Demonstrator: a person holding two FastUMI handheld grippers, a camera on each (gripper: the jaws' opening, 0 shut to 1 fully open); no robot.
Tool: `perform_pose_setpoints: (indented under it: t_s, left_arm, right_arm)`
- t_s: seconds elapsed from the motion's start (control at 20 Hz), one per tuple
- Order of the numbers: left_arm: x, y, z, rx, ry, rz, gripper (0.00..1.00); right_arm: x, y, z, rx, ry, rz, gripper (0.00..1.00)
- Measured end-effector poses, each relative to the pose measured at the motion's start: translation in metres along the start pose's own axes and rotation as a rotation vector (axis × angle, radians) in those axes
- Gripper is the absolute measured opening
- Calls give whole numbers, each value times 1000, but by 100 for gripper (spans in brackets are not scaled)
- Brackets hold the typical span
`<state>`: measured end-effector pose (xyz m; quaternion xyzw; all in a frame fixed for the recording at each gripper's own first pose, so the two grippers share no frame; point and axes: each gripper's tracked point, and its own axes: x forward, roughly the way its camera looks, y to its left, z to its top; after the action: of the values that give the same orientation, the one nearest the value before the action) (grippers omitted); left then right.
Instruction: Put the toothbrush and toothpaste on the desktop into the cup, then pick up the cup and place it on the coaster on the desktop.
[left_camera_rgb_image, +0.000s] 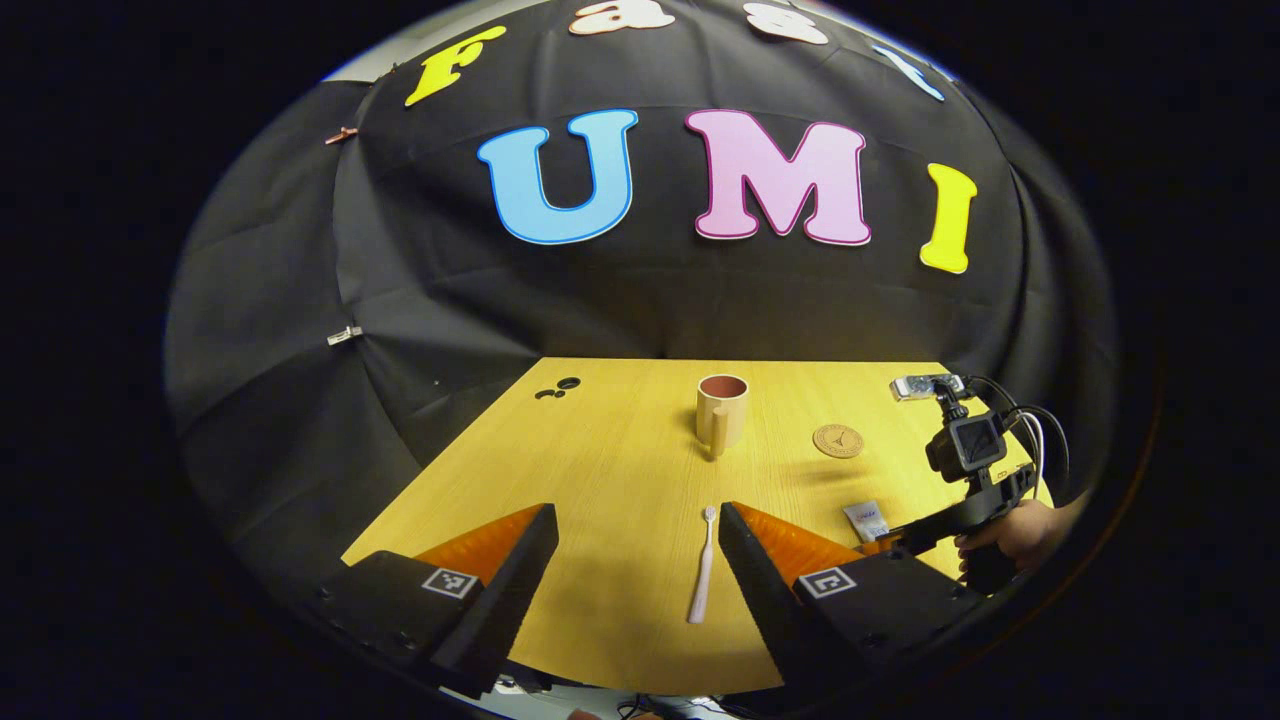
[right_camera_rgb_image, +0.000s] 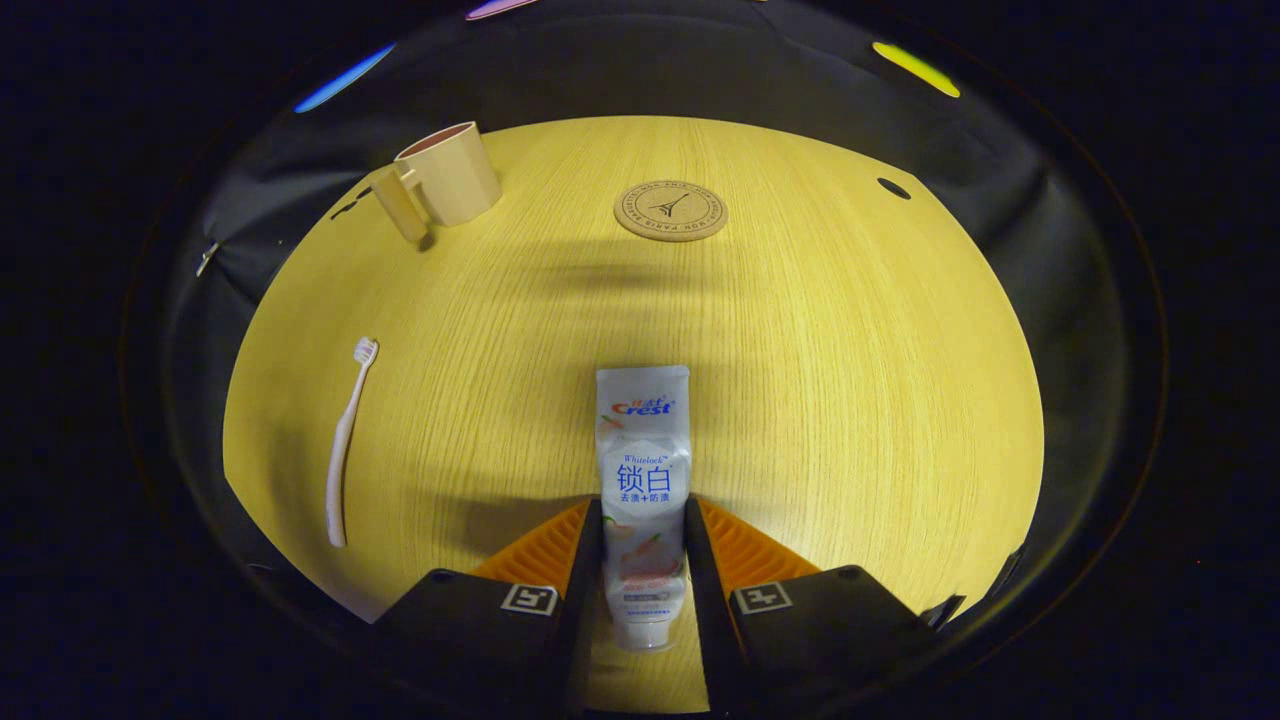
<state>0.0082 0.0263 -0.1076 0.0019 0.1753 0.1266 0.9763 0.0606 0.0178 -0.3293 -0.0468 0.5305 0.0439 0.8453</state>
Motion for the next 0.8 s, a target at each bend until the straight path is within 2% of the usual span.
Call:
perform_pose_setpoints:
  t_s: [0.1,0.15,0.2,0.25,0.4,0.45,0.5,0.55,0.7,0.8]
  left_arm:
    - [1,-1,-7,-7,8,-6,100]
    - [2,0,-10,-9,14,-4,100]
    - [4,1,-13,-14,20,-3,100]
    - [5,1,-16,-19,26,-4,100]
    - [16,-3,-26,-47,66,-38,100]
    - [22,-6,-30,-61,86,-58,100]
    - [27,-7,-35,-80,106,-76,100]
    - [33,-9,-40,-101,131,-98,100]
    - [63,-18,-56,-149,220,-139,99]
    - [82,-23,-71,-147,287,-151,98]
  right_arm:
    - [0,-2,2,-9,15,2,44]
    - [1,-1,3,-2,13,4,36]
    - [0,0,2,-14,10,10,35]
    - [4,-2,4,-17,-3,10,28]
    - [-3,-2,3,-12,8,37,28]
    - [-6,-3,5,5,5,48,22]
    - [-9,-5,9,17,-15,54,22]
    - [-15,-8,13,21,-34,60,27]
    - [-31,-13,26,27,-86,81,27]
    - [-44,-20,33,32,-123,93,27]
